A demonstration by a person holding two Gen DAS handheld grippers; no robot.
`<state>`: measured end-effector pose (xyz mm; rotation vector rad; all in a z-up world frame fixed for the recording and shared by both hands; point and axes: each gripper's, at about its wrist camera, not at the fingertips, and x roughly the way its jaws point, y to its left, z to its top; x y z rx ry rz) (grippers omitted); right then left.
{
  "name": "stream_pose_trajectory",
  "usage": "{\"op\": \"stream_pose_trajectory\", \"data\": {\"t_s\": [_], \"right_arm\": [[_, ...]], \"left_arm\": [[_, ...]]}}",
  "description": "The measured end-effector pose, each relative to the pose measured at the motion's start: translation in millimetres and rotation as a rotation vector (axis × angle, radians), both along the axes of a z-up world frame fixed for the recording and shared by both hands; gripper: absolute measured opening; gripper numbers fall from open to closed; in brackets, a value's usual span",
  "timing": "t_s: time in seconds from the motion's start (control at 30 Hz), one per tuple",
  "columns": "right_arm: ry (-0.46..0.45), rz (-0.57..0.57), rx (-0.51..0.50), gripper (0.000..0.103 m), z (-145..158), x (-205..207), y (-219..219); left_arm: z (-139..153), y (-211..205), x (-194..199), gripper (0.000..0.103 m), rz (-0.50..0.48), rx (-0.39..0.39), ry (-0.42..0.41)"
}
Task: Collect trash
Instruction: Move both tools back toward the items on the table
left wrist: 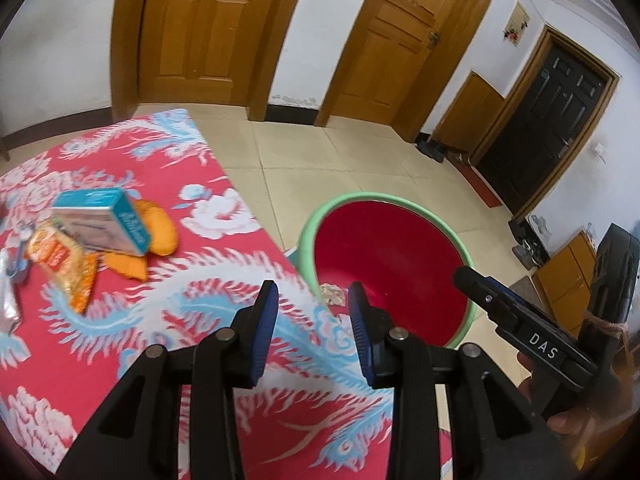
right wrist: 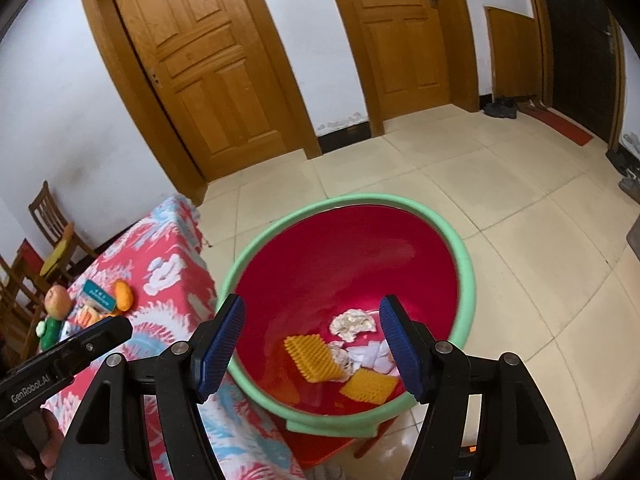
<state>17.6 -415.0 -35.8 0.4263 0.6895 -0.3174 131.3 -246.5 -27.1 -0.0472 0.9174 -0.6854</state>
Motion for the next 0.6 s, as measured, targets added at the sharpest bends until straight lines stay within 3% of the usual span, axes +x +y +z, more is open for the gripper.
{"op": "stream_pose_trajectory", "data": {"t_s": [0.6], "right_arm": [[-0.017,0.131,-0.026,0.071,16,17,64]], "left_arm": [[10,81,4,0.035,0.172,-0.027,-0.015]]}}
